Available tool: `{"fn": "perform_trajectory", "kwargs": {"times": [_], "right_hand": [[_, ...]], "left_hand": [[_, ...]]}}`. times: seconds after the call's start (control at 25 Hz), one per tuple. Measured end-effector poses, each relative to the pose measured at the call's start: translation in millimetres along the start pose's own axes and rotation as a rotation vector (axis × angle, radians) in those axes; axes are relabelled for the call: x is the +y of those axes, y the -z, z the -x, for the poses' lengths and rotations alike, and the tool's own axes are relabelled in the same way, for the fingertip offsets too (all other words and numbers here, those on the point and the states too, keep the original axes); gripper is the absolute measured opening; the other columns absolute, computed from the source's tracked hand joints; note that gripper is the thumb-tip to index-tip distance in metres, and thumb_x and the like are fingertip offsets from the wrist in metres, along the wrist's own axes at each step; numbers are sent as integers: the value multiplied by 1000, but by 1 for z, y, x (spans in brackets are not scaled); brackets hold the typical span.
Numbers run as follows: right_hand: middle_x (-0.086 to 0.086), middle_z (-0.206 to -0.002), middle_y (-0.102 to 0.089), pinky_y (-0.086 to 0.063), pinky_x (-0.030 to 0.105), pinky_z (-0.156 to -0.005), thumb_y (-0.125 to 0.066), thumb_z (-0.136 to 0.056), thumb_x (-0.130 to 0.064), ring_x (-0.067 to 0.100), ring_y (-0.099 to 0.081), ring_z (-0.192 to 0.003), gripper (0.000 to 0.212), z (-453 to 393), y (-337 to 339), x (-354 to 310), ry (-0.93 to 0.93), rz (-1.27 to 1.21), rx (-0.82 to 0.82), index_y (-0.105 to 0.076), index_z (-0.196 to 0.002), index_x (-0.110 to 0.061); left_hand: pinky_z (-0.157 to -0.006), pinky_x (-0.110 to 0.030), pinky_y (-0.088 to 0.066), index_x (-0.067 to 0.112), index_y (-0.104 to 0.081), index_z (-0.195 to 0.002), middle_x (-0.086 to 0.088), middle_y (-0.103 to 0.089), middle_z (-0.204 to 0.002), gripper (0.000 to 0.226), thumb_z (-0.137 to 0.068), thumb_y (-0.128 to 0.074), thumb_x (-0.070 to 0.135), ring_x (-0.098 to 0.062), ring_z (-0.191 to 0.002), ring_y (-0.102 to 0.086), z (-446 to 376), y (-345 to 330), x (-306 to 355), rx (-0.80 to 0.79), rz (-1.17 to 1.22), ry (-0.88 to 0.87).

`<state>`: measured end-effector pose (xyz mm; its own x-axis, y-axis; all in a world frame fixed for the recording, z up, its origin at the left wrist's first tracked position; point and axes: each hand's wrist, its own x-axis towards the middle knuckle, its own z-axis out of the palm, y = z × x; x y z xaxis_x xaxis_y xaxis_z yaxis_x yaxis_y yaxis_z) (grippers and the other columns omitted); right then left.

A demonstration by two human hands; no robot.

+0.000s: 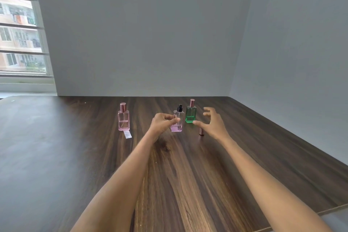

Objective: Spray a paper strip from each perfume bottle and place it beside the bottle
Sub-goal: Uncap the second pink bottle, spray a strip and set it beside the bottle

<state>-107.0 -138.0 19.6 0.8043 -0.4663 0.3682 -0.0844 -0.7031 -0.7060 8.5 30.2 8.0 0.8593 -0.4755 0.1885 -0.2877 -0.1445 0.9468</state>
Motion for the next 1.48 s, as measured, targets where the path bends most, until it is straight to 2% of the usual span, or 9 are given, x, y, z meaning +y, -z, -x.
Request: {"fn": "perform_trajectory", "kwargs": {"times": [0.32,0.44,0.52,0.68,0.84,1.0,1.16,1.36,1.48], "right_hand": [[-2,-112,-56,-45,27,-94,-58,-91,-26,11,-55,-102,61,-14,-29,-46,149,-131,-295,-29,-144,-21],[-7,-98,-58,-49,22,-87,-62,-89,-22,9,-61,-94,63,-19,-32,-44,152,-225,-308,-30,-143,-26],[-8,-97,-59,-51,17,-78,-60,-90,-24,7,-61,-91,53,-19,-31,-46,128,-290,-292,-38,-138,-23],[8,-112,-62,-56,37,-84,-64,-87,-30,24,-63,-102,35,-23,-33,-43,78,-404,-223,-56,-121,-25],[2,-102,-62,-56,38,-84,-61,-89,-32,23,-64,-96,21,-25,-34,-49,82,-406,-168,-57,-109,-28],[6,-101,-55,-57,41,-68,-48,-93,-33,27,-62,-84,30,-22,-36,-54,40,-385,7,-41,-117,-17],[0,-86,-55,-49,30,-36,-41,-97,-26,22,-61,-57,50,-11,-40,-49,142,-187,-33,-23,-144,-30],[3,-120,-55,-58,31,-59,-64,-86,-34,19,-66,-82,60,-4,-48,-50,223,2,-108,-33,-138,-31],[-1,-110,-61,-51,32,-73,-66,-83,-30,17,-62,-81,61,-4,-50,-54,235,176,-80,-34,-135,-26]], "left_hand": [[-82,-23,-49,0,-71,-106,-5,-69,-85,28,-88,-66,20,-13,-85,-62,1,4,11,-53,46,-46],[-65,-9,-44,-2,-70,-109,-3,-68,-85,32,-90,-63,22,-4,-75,-59,0,13,11,-101,4,-38],[-72,-13,-46,-2,-69,-110,-8,-70,-92,33,-89,-64,22,-7,-79,-61,-2,15,12,-123,0,-45],[-90,-27,-48,-4,-68,-113,-20,-71,-108,32,-87,-67,15,-17,-94,-62,-4,13,20,-119,-16,-89],[-74,-15,-46,1,-69,-111,-2,-71,-91,29,-90,-64,20,-3,-76,-63,-4,16,20,-144,73,-72],[-63,-15,-44,-2,-71,-106,-1,-69,-91,23,-91,-62,13,-3,-67,-55,-9,16,19,59,219,-24],[-56,-18,-50,2,-66,-103,-14,-71,-95,17,-86,-67,5,-10,-63,-62,-17,13,22,200,236,4],[-65,-28,-60,-2,-71,-99,-13,-71,-80,23,-84,-72,15,-17,-58,-64,-22,12,22,312,242,124],[-64,-27,-58,1,-73,-91,-8,-66,-68,22,-83,-73,21,-13,-54,-58,-23,15,23,353,262,182]]}}
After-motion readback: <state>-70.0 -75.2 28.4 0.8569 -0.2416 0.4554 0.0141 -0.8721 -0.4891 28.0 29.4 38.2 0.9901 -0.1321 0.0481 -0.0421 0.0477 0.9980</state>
